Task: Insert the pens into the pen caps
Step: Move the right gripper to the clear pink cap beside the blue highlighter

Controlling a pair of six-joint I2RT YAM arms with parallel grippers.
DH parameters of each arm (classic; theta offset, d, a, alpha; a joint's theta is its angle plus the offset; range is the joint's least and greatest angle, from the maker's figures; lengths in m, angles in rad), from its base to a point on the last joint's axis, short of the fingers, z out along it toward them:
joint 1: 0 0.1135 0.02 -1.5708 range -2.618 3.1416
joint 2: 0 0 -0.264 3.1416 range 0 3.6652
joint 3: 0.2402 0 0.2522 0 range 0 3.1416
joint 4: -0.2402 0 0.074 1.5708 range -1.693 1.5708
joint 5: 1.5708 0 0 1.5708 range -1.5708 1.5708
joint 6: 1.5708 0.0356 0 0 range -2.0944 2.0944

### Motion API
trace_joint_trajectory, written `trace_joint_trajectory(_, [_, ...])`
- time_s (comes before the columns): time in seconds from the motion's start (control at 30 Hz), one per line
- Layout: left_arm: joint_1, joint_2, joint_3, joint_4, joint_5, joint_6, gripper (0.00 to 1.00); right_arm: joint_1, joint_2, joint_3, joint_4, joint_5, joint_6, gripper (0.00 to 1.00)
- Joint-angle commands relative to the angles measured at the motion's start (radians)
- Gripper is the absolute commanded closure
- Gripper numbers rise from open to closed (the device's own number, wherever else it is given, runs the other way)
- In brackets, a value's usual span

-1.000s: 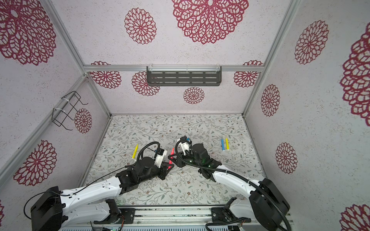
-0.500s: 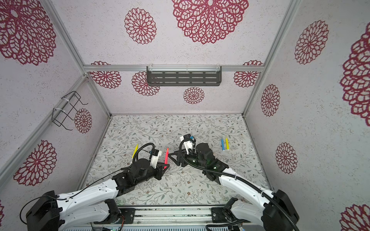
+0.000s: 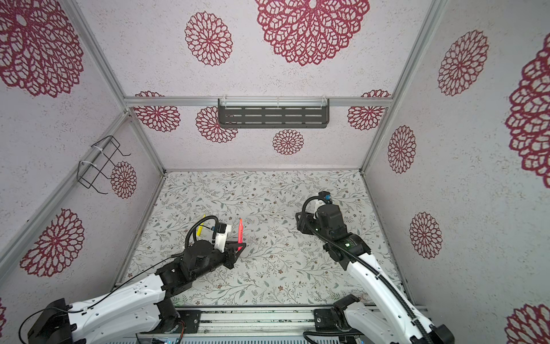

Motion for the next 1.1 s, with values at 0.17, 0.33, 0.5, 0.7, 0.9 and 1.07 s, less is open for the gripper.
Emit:
trace_joint_trajectory(0.17, [0.0, -0.047, -0.043, 0.003, -0.003, -0.032, 1.0, -0.166, 0.164, 0.016, -0.074, -0.015, 0.096, 0.54])
trace_joint_trajectory(0.33, [0.0, -0.09, -0.059, -0.021, -0.011, -0.04, 1.0, -0.231, 0.286, 0.047, -0.071, 0.009, 0.193, 0.63])
trace_joint_trajectory(0.5, [-0.001, -0.125, -0.073, -0.03, -0.02, -0.047, 1.0, -0.253, 0.447, 0.151, -0.179, 0.088, 0.307, 0.59])
trace_joint_trajectory(0.7, [-0.003, -0.161, -0.081, -0.043, -0.028, -0.053, 1.0, -0.267, 0.593, 0.29, -0.306, 0.166, 0.44, 0.55])
trace_joint_trajectory(0.9, [-0.004, -0.179, -0.077, -0.061, -0.032, -0.051, 1.0, -0.286, 0.697, 0.372, -0.356, 0.099, 0.49, 0.54])
trace_joint_trajectory(1.07, [-0.006, -0.183, -0.081, -0.061, -0.028, -0.054, 1.0, -0.288, 0.731, 0.383, -0.361, 0.072, 0.517, 0.51])
